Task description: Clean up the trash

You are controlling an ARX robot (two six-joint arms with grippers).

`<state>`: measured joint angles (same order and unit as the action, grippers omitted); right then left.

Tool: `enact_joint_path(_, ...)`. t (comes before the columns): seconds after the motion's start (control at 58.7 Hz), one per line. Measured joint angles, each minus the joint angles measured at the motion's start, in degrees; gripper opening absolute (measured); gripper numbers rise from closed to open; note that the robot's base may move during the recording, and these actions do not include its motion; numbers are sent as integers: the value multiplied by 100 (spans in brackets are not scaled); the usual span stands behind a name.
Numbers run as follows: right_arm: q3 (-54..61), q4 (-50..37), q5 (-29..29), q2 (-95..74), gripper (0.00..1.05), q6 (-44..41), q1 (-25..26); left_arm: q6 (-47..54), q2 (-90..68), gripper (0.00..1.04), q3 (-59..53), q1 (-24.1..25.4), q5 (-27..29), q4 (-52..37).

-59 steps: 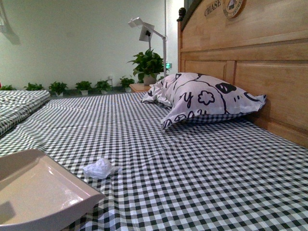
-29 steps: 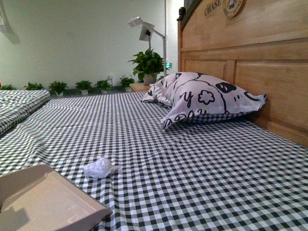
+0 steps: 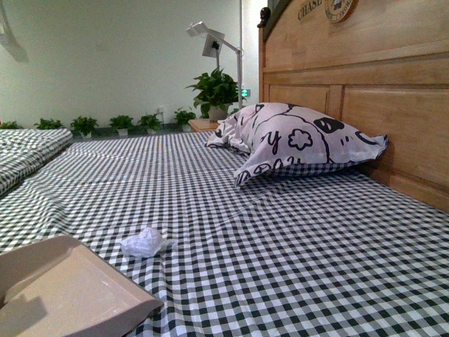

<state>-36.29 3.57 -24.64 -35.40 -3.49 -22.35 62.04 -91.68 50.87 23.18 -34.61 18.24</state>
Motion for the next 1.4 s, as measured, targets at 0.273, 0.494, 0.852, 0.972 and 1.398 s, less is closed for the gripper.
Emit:
enact_joint_path(0.273,-1071,-243,929,-2479,21,-92,190,11,-7,28,0,-4,13,2)
enact_joint_path(0.494,-2549,-835,1209,-5125,21,-448,-149,11,-9,28,2,-4,11,2)
enact_joint_path(0.852,-3840,-1058,1246,-7597,21,-472,-844,13,-11,28,2,-7,11,2)
enact_joint_path(0.972,-3989,-1117,1244,-7897,21,-470,-1043,13,-11,28,2,-7,11,2)
enact_joint_path(1.398,-4789,-256,1751,-8741,21,-407,-1504,13,-11,28,2,-7,11,4)
